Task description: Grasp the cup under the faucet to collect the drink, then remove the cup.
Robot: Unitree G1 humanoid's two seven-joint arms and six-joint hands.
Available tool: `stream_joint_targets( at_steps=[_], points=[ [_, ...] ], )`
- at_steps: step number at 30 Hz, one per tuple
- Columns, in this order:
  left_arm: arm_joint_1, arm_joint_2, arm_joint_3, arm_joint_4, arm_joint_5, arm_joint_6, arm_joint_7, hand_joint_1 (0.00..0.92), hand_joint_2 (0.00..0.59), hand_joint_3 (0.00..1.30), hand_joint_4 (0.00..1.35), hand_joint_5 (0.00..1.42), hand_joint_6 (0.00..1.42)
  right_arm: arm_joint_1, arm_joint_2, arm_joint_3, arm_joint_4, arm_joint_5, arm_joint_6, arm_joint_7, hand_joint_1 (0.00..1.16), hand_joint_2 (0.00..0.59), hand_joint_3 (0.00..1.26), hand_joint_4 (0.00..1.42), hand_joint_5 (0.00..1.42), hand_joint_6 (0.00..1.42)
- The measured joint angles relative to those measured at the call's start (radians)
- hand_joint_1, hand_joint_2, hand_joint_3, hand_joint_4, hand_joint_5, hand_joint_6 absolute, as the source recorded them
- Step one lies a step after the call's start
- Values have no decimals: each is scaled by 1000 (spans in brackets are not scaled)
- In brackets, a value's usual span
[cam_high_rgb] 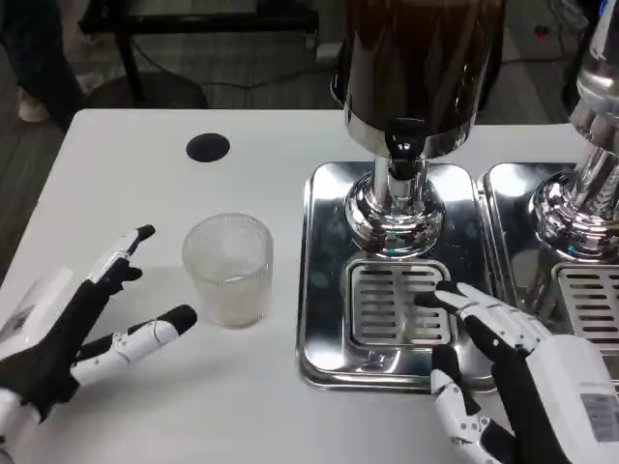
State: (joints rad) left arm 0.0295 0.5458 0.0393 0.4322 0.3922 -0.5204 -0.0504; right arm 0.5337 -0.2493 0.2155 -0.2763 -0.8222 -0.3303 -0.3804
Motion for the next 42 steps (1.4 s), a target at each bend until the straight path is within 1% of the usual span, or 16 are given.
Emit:
stream_joint_targets(
  at_steps=[8, 9, 11, 18, 22, 25, 30, 32, 34, 36, 38, 41, 42],
  points=[
    [-77, -3, -55, 58, 11, 49, 1, 84, 35, 21, 1, 173, 223, -7, 3, 14, 3, 0, 0, -1, 239, 535, 347, 224, 246, 272],
    [-85, -4, -60, 62, 11, 50, 1, 101, 35, 21, 1, 170, 223, -8, 4, 16, 3, 0, 0, -1, 239, 535, 347, 224, 246, 273],
    [-105, -8, -69, 76, 11, 57, 5, 107, 35, 20, 1, 172, 223, -9, 4, 20, 3, 0, 0, -4, 239, 535, 347, 224, 246, 274],
    [-163, -15, -116, 151, 14, 56, 29, 140, 38, 20, 12, 204, 245, -15, 9, 31, 3, -3, 0, -7, 239, 535, 356, 224, 246, 280],
    [-197, -19, -141, 187, 16, 54, 44, 194, 37, 20, 29, 238, 270, -19, 11, 37, 4, -4, 0, -8, 239, 535, 359, 229, 246, 282],
    [-228, -24, -162, 219, 29, 51, 63, 211, 34, 20, 33, 252, 284, -20, 15, 43, 6, -4, 0, -8, 239, 535, 363, 233, 258, 285],
    [-262, -41, -181, 266, 46, 25, 81, 221, 37, 22, 51, 265, 301, -24, 22, 48, 8, -4, 0, -9, 239, 535, 367, 234, 261, 286],
    [-280, -44, -188, 293, 47, 7, 88, 223, 37, 42, 75, 286, 312, -25, 24, 51, 8, -4, 0, -9, 239, 535, 370, 234, 261, 286],
    [-301, -47, -205, 328, 51, -19, 103, 234, 42, 90, 112, 313, 341, -27, 28, 54, 9, -4, 0, -9, 239, 535, 373, 234, 261, 286],
    [-317, -50, -215, 357, 52, -40, 114, 258, 55, 158, 191, 381, 407, -29, 33, 56, 9, -4, 0, -9, 239, 535, 380, 234, 262, 294],
    [-325, -53, -219, 386, 53, -68, 141, 280, 72, 216, 255, 466, 556, -29, 35, 56, 9, -2, 0, -9, 239, 535, 382, 234, 262, 297],
    [-345, -58, -226, 438, 55, -114, 185, 317, 89, 307, 360, 568, 714, -29, 39, 55, 9, 5, 0, -9, 239, 535, 383, 234, 262, 299],
    [-354, -63, -228, 462, 55, -131, 199, 324, 94, 347, 406, 633, 799, -29, 39, 55, 9, 7, 0, -9, 239, 535, 383, 234, 262, 299]
  ],
)
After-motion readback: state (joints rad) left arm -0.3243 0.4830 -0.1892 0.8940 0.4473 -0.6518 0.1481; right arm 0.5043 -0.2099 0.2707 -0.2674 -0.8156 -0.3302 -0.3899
